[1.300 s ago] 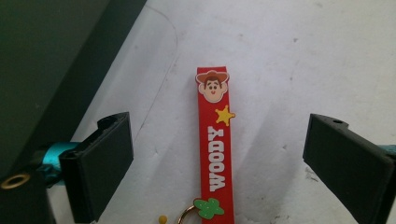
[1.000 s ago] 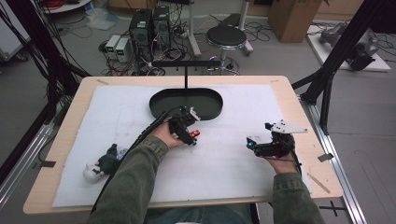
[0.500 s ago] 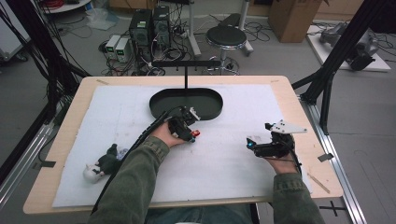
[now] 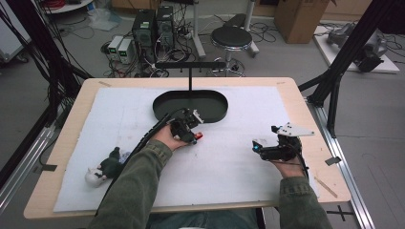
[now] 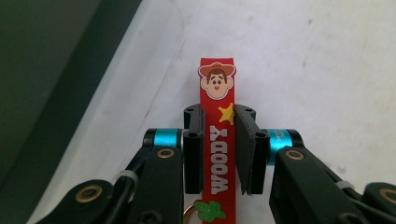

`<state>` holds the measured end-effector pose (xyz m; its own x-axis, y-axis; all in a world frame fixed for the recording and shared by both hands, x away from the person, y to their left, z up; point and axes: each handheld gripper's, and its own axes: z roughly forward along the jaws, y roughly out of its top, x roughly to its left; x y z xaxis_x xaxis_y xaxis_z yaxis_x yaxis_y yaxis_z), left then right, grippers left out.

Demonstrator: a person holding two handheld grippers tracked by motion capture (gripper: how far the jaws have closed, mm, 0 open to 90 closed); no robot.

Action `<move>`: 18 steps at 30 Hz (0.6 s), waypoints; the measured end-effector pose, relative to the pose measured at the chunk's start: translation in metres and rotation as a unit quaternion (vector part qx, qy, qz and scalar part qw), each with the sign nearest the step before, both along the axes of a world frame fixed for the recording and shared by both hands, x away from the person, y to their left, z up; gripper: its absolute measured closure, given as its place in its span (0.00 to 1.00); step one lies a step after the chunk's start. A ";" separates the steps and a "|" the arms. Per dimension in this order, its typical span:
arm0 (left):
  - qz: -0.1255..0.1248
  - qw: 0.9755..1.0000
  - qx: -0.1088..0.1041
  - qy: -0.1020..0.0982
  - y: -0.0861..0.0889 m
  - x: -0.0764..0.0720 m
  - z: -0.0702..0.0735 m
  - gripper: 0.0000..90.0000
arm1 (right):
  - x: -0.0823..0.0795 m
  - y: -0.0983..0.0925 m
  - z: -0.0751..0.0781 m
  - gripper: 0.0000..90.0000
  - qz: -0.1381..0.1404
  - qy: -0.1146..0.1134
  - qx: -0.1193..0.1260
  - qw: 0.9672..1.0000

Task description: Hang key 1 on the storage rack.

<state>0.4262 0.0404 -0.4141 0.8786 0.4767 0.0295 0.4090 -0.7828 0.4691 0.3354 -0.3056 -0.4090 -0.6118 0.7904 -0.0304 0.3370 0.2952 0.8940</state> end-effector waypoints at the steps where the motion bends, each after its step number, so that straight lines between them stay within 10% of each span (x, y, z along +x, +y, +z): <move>1: 0.004 1.000 -0.002 -0.001 0.003 0.000 0.003 0.83 | 0.000 0.000 0.000 0.01 0.000 0.000 0.000 1.000; 18: 0.044 0.990 -0.128 -0.036 0.059 -0.013 0.085 0.83 | 0.000 -0.002 0.001 0.01 -0.006 0.006 0.017 1.000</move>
<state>0.4127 0.0997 -0.3295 0.8339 0.5504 -0.0418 0.4285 -0.5978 0.6775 0.3354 -0.3079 -0.4076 -0.6025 0.7981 0.0047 0.3514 0.2600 0.8994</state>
